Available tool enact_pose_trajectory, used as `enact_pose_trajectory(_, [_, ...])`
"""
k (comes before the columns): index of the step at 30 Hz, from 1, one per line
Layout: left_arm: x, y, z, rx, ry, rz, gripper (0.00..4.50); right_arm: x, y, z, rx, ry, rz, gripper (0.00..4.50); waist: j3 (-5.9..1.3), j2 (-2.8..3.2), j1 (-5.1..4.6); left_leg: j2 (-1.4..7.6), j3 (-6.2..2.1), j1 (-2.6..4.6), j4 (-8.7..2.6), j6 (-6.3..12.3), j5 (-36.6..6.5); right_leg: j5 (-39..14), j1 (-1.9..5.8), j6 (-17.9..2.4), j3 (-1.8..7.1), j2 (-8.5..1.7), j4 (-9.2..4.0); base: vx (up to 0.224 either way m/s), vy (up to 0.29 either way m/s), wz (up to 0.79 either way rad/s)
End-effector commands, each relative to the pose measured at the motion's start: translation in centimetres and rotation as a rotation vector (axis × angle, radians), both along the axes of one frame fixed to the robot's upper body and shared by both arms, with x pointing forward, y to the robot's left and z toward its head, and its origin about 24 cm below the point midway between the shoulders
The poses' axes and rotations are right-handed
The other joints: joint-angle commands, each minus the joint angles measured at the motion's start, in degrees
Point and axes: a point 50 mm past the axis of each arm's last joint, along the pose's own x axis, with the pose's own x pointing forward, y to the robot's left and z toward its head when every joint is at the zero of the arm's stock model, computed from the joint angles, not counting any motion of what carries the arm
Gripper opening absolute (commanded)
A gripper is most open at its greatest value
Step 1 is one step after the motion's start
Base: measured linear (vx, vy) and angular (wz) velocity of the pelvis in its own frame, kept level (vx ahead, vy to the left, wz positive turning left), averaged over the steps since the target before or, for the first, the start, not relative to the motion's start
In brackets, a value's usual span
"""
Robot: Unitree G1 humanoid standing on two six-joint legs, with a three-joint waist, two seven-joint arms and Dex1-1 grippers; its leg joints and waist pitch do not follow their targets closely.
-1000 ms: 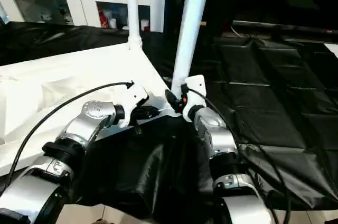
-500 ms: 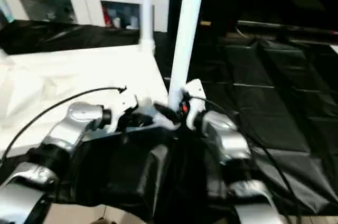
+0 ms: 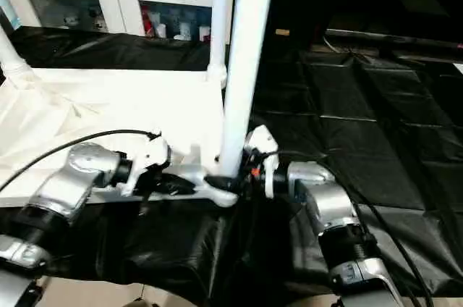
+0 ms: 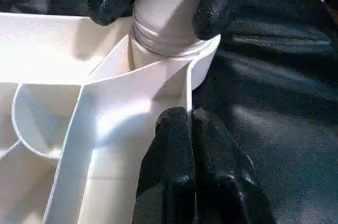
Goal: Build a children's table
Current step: Rotate leg to tighten
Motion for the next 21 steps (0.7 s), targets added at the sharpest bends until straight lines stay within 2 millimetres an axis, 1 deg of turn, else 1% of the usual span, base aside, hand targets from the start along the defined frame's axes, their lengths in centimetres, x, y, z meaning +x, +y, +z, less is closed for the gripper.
enact_pose_trajectory(1, [-0.4, -1.6, 0.5, -0.044, -0.009, -0.076, 0.0, -0.8, 1.2, -0.8, -0.033, 0.044, 0.067, 2.6, -3.37, -0.04, 0.2, 2.56, -0.57, 0.45, -4.13, 0.98, -17.2, -19.9, 2.63, -11.3, 3.28, -3.79, -4.38, 0.0, 0.0, 0.0])
enact_pose_trajectory(2, [-0.3, -1.6, 0.5, -0.045, -0.013, -0.069, 0.0, -0.9, 1.2, -0.8, -0.03, 0.045, 0.068, 2.55, -3.36, 0.01, 0.17, 2.55, -0.57, 0.53, -4.15, 0.93, -17.5, -20.5, 2.57, -11.1, 3.27, -3.78, -4.49, 0.0, 0.0, 0.0])
enact_pose_trajectory(3, [-0.3, -1.6, 0.5, -0.045, -0.013, -0.069, 0.0, -0.9, 1.2, -0.8, -0.03, 0.045, 0.068, 2.51, -3.37, -0.11, 0.13, 2.56, -0.58, 0.49, -4.14, 0.92, -17.4, -20.6, 2.59, -10.9, 3.27, -3.78, -4.47, 0.0, 0.0, 0.0])
enact_pose_trajectory(5, [-0.3, -1.6, 0.6, -0.047, -0.019, -0.062, 0.0, -0.9, 1.3, -0.9, -0.029, 0.045, 0.067, 2.42, -3.41, -0.15, 0.17, 2.54, -0.6, 0.45, -4.13, 0.99, -16.9, -20.3, 2.62, -10.8, 3.28, -3.79, -4.42, 0.0, 0.0, 0.0])
enact_pose_trajectory(6, [0.0, -1.6, 0.6, -0.052, -0.034, -0.031, 0.0, -0.9, 1.4, -0.9, -0.026, 0.043, 0.055, 2.42, -3.4, -0.18, 0.14, 2.52, -0.58, 0.42, -4.1, 0.97, -16.9, -20.3, 2.6, -10.8, 3.28, -3.74, -4.38, 0.0, 0.0, 0.0])
enact_pose_trajectory(7, [0.5, -1.7, 0.8, -0.069, -0.06, 0.031, 0.0, -0.5, 1.6, -1.1, -0.026, 0.029, 0.0, 2.38, -3.37, -0.16, 0.17, 2.51, -0.6, 0.5, -4.12, 0.95, -17.0, -20.9, 2.56, -10.6, 3.27, -3.81, -4.5, 0.0, 0.0, 0.0])
enact_pose_trajectory(8, [0.5, -1.7, 0.8, -0.069, -0.06, 0.031, 0.0, -0.5, 1.6, -1.1, -0.026, 0.029, 0.0, 2.35, -3.3, -0.16, 0.04, 2.49, -0.61, 0.5, -4.13, 0.6, -17.4, -21.6, 2.42, -10.4, 3.27, -3.79, -4.57, 0.0, 0.0, 0.0])
enact_pose_trajectory(9, [0.8, -1.9, 0.9, -0.078, -0.073, 0.068, 0.0, -0.3, 1.7, -1.2, -0.029, 0.025, -0.042, 2.33, -3.33, -0.38, 0.1, 2.43, -0.66, 0.53, -4.1, 0.54, -17.9, -22.9, 2.51, -9.9, 3.21, -3.85, -4.71, 0.0, 0.0, 0.0])
enact_pose_trajectory(10, [0.9, -1.9, 0.9, -0.081, -0.078, 0.082, 0.0, -0.2, 1.8, -1.3, -0.03, 0.023, -0.058, 2.33, -3.26, -0.33, 0.05, 2.42, -0.65, 0.46, -4.1, 0.44, -17.9, -23.3, 2.43, -9.7, 3.27, -3.89, -4.73, 0.0, 0.0, 0.0])
enact_pose_trajectory(11, [1.3, -2.1, 1.0, -0.09, -0.093, 0.122, 0.0, 0.3, 2.0, -1.6, -0.038, 0.023, -0.13, 2.33, -3.21, -0.34, -0.09, 2.39, -0.75, 0.57, -4.14, -0.06, -18.2, -24.8, 2.24, -9.4, 3.19, -3.95, -4.9, 0.0, 0.0, 0.0])
enact_pose_trajectory(12, [1.6, -2.3, 1.1, -0.095, -0.103, 0.159, 0.0, 0.7, 2.2, -1.8, -0.041, 0.023, -0.193, 2.27, -3.23, -0.41, -0.24, 2.33, -0.89, 0.51, -4.16, -0.26, -18.9, -26.2, 2.43, -8.7, 3.05, -3.92, -5.05, 0.0, 0.0, 0.0])
enact_pose_trajectory(13, [1.6, -2.3, 1.1, -0.095, -0.103, 0.159, 0.0, 0.7, 2.2, -1.8, -0.041, 0.023, -0.193, 2.22, -3.2, -0.39, -0.39, 2.33, -0.9, 0.46, -4.17, -0.33, -19.0, -26.5, 2.37, -8.5, 3.06, -3.89, -5.04, 0.0, 0.0, 0.0])
enact_pose_trajectory(14, [2.3, -2.7, 1.3, -0.1, -0.123, 0.227, 0.0, 1.3, 2.7, -2.5, -0.049, 0.05, -0.332, 2.16, -3.19, -0.34, -0.71, 2.33, -0.99, 0.56, -4.22, -0.85, -19.5, -26.9, 2.12, -8.4, 3.06, -3.9, -5.09, 0.0, 0.0, 0.0])
enact_pose_trajectory(15, [2.3, -2.8, 1.3, -0.1, -0.124, 0.232, 0.0, 1.4, 2.8, -2.6, -0.051, 0.053, -0.343, 2.16, -3.2, -0.31, -0.8, 2.29, -1.08, 0.57, -4.24, -1.09, -19.8, -27.3, 2.18, -8.2, 3.0, -3.91, -5.14, 0.0, 0.0, 0.0])
enact_pose_trajectory(16, [3.1, -3.5, 1.3, -0.101, -0.147, 0.307, 0.0, 1.8, 3.8, -3.1, -0.037, 0.086, -0.455, 2.1, -3.19, -0.02, -1.22, 2.25, -1.25, 0.36, -4.3, -1.39, -20.4, -27.4, 2.31, -8.1, 2.93, -3.92, -5.09, 0.0, 0.0, 0.0])
enact_pose_trajectory(17, [3.2, -3.6, 1.3, -0.1, -0.152, 0.324, 0.0, 1.9, 4.0, -3.2, -0.033, 0.094, -0.476, 2.09, -3.23, -0.24, -1.54, 2.11, -1.21, 0.42, -4.22, -1.71, -21.1, -28.1, 2.12, -7.7, 2.88, -3.84, -5.29, 0.0, 0.0, 0.0])
enact_pose_trajectory(18, [3.5, -3.9, 1.3, -0.099, -0.16, 0.35, 0.0, 2.0, 4.4, -3.3, -0.028, 0.104, -0.51, 2.08, -3.29, -0.29, -1.59, 2.09, -1.28, 0.56, -4.2, -1.78, -21.3, -28.4, 2.16, -7.5, 2.83, -3.81, -5.34, 0.0, 0.0, 0.0])
enact_pose_trajectory(19, [3.7, -4.2, 1.3, -0.099, -0.165, 0.369, 0.0, 2.1, 4.7, -3.4, -0.025, 0.108, -0.536, 2.07, -3.29, -0.13, -1.73, 2.06, -1.16, 0.64, -4.11, -1.68, -21.5, -28.1, 1.99, -7.6, 2.95, -3.83, -5.49, 0.0, 0.0, 0.0])
enact_pose_trajectory(20, [3.8, -4.3, 1.3, -0.098, -0.167, 0.381, 0.0, 2.2, 4.9, -3.4, -0.024, 0.11, -0.553, 2.07, -3.35, -0.18, -1.63, 2.11, -1.11, 0.83, -4.09, -1.39, -21.6, -27.5, 1.95, -7.8, 2.96, -3.8, -5.51, 0.0, 0.0, 0.0])
enact_pose_trajectory(21, [4.0, -4.8, 1.3, -0.103, -0.173, 0.406, 0.0, 2.4, 5.3, -3.5, -0.027, 0.119, -0.593, 2.07, -3.35, -0.19, -1.56, 2.04, -1.03, 0.84, -4.03, -1.18, -21.5, -27.2, 1.9, -7.8, 2.99, -3.77, -5.51, 0.0, 0.0, 0.0])
